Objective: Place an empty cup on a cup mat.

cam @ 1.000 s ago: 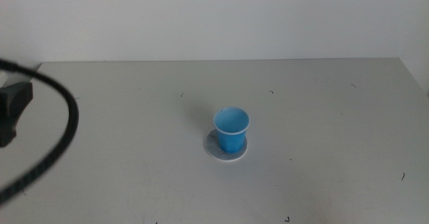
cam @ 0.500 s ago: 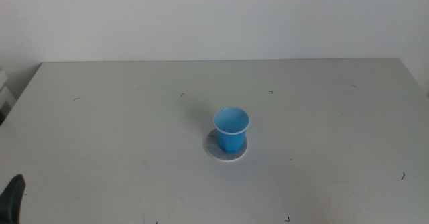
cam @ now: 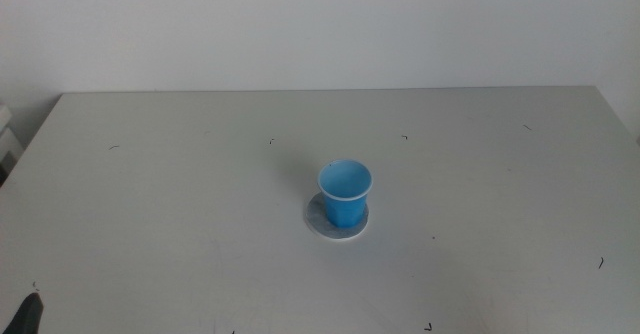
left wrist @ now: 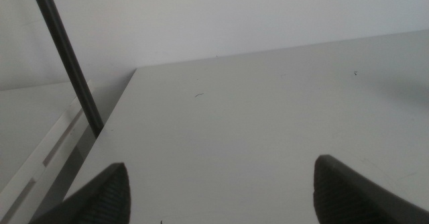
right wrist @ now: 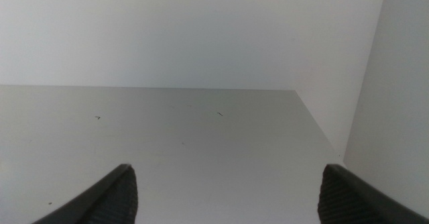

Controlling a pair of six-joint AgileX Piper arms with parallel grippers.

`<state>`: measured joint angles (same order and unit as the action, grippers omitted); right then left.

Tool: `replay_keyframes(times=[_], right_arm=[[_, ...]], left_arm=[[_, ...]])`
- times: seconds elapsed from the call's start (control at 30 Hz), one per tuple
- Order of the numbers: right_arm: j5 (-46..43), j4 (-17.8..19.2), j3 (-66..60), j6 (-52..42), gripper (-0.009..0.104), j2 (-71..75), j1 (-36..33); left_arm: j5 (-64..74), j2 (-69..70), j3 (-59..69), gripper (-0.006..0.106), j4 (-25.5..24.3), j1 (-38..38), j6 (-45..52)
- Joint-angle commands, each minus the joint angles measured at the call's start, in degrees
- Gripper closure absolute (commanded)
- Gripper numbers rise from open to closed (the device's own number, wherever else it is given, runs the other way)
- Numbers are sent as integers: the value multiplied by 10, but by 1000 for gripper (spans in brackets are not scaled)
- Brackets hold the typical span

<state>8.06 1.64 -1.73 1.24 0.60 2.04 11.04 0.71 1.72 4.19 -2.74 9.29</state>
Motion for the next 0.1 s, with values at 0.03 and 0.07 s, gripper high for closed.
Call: replay_keyframes(times=[0.03, 0.07], right_arm=[[-43, 8, 5, -3, 1, 15, 0], [-43, 8, 5, -3, 1, 15, 0]], left_arm=[[-39, 9, -2, -5, 6, -2, -6], [-39, 9, -2, -5, 6, -2, -6]])
